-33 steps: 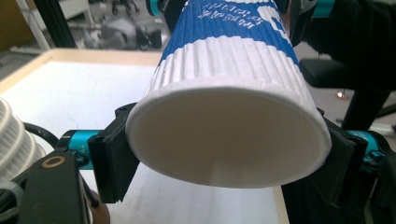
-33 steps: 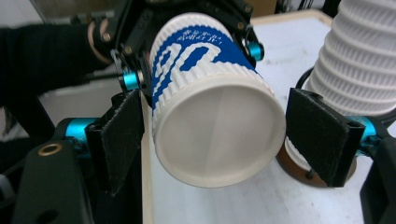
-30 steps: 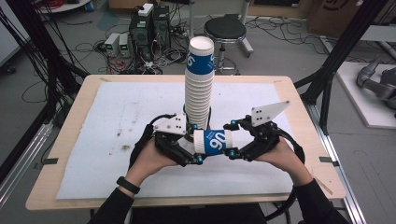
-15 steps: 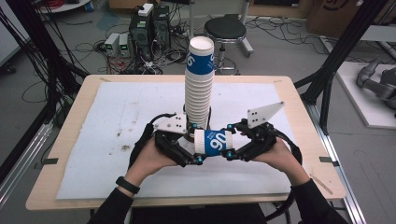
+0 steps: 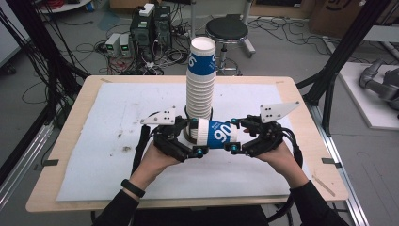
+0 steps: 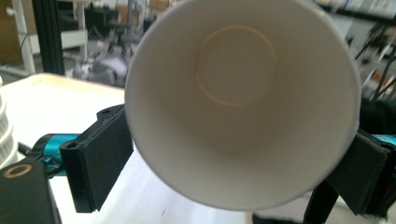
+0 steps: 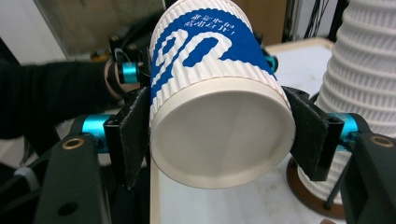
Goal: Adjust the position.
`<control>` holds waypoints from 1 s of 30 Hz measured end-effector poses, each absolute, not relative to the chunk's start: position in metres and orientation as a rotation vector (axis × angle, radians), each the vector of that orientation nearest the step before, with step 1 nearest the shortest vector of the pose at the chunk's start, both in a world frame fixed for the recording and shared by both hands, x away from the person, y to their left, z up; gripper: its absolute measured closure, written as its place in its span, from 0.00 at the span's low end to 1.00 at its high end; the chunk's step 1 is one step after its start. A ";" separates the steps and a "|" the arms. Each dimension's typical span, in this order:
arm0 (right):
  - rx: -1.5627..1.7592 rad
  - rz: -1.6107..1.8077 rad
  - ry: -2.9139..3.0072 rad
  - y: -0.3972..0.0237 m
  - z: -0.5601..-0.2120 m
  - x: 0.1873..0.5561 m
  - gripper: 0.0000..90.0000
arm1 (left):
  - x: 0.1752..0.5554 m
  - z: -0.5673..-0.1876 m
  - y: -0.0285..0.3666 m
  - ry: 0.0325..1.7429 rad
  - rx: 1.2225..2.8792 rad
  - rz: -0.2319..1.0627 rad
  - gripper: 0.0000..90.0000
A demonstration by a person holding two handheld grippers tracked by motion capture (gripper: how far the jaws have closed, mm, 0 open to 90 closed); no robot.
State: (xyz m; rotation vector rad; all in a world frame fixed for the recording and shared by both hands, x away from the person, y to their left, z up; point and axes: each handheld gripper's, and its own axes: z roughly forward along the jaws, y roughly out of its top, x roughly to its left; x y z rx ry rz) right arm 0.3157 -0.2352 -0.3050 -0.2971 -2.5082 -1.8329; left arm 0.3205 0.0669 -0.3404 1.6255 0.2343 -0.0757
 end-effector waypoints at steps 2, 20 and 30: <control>-0.303 -1.863 -2.484 -0.236 -0.306 0.317 0.33 | 0.319 -0.340 0.067 0.207 1.609 -0.072 0.11; -0.297 -1.824 -2.480 -0.230 -0.310 0.317 0.33 | 0.318 -0.336 0.074 0.193 1.576 -0.044 0.22; -0.320 -1.704 -2.611 -0.236 -0.303 0.316 0.23 | 0.315 -0.328 0.072 0.187 1.794 0.049 0.23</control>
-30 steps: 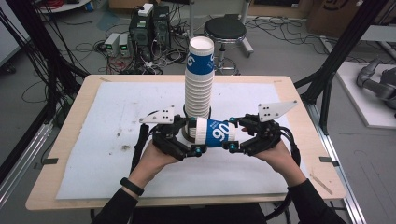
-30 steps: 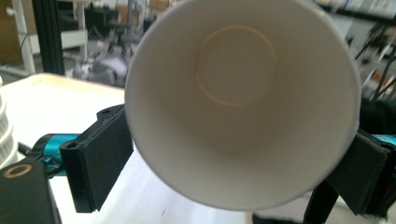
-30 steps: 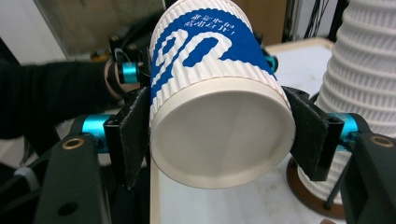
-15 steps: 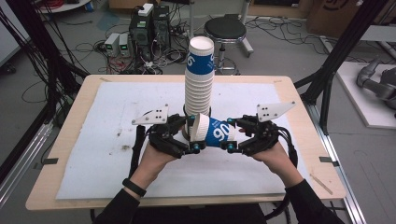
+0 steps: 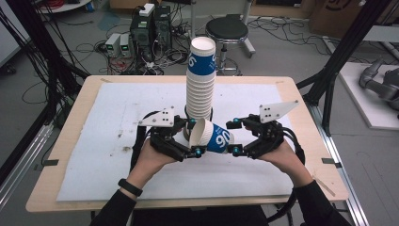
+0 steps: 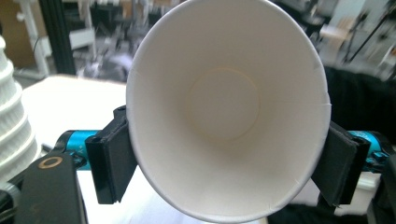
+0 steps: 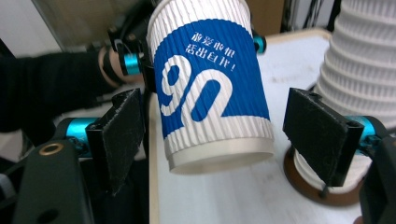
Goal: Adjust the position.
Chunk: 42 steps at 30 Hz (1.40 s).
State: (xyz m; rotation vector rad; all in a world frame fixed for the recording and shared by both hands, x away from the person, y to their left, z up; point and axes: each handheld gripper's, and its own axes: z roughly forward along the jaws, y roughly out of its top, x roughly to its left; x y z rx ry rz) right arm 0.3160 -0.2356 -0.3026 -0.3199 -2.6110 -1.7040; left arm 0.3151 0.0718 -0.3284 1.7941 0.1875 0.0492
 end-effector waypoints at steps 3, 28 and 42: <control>-0.312 -1.623 -2.684 -0.232 -0.305 0.315 0.23 | 0.314 -0.326 0.069 0.191 1.857 0.057 0.23; -0.231 -1.435 -2.798 -0.205 -0.325 0.314 0.32 | 0.310 -0.320 0.063 0.171 1.902 0.059 0.22; -0.279 -1.709 -2.603 -0.215 -0.320 0.316 0.32 | 0.312 -0.323 0.071 0.204 1.626 -0.045 0.12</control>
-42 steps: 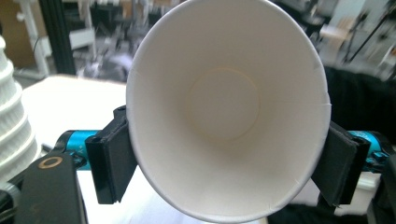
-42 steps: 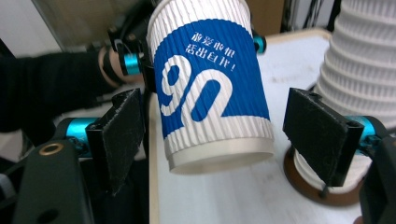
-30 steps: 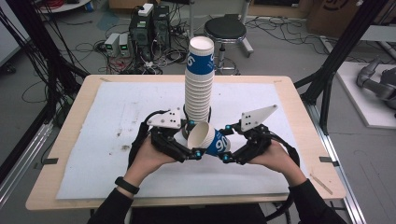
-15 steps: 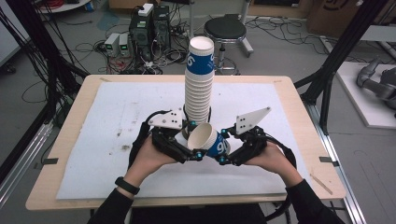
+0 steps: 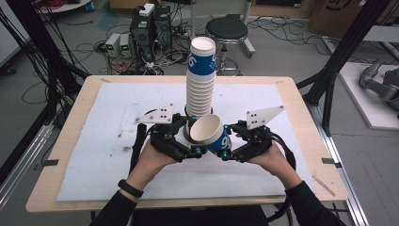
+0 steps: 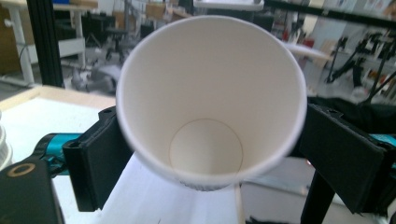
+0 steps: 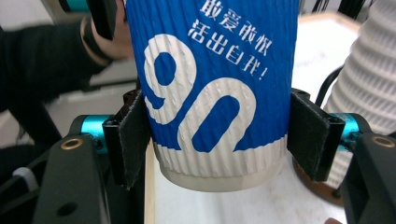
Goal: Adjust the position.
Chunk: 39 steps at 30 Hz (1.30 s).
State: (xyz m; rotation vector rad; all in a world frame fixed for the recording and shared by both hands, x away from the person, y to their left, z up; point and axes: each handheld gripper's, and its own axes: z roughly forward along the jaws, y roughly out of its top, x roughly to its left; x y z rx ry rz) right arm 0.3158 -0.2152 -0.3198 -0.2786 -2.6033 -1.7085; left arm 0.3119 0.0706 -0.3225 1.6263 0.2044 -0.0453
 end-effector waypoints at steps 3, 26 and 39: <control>-0.283 -1.756 -2.561 -0.218 -0.318 0.316 0.32 | 0.312 -0.324 0.070 0.219 1.595 -0.051 0.12; -0.265 -1.801 -2.517 -0.205 -0.326 0.311 0.32 | 0.313 -0.325 0.068 0.228 1.502 -0.104 0.12; -0.261 -1.816 -2.497 -0.203 -0.328 0.311 0.32 | 0.312 -0.323 0.069 0.202 1.490 -0.091 0.22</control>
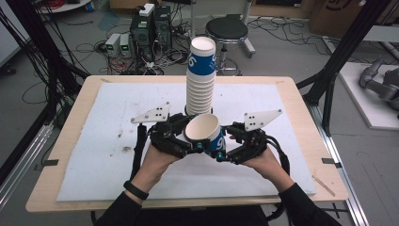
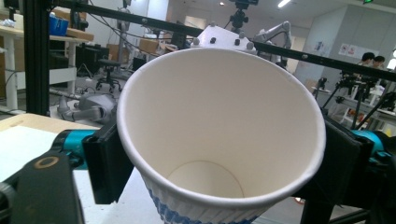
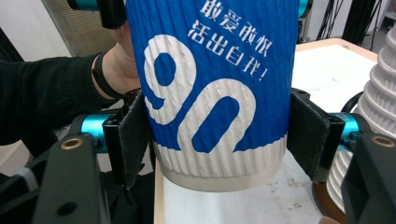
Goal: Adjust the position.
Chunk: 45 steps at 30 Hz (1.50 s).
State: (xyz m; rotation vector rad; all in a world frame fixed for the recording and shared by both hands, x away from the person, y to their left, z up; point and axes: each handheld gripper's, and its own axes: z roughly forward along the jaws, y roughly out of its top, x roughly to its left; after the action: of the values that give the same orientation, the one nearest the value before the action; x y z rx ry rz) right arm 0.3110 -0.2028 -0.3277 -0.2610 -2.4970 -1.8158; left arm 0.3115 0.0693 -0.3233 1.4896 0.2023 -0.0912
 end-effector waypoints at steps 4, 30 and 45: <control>-0.256 -1.805 -2.505 -0.203 -0.328 0.311 0.32 | 0.311 -0.322 0.070 0.199 1.506 -0.081 0.24; -0.298 -1.651 -2.619 -0.190 -0.336 0.310 0.23 | 0.302 -0.308 0.056 0.185 1.888 0.058 0.26; -0.317 -1.722 -2.544 -0.188 -0.340 0.310 0.27 | 0.303 -0.307 0.058 0.198 1.867 0.044 0.26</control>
State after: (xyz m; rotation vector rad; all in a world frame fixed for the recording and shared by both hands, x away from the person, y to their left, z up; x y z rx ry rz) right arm 0.3101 -0.1877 -0.3395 -0.3171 -2.5444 -1.7218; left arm 0.3031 0.0580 -0.3068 1.8673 0.1983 0.0435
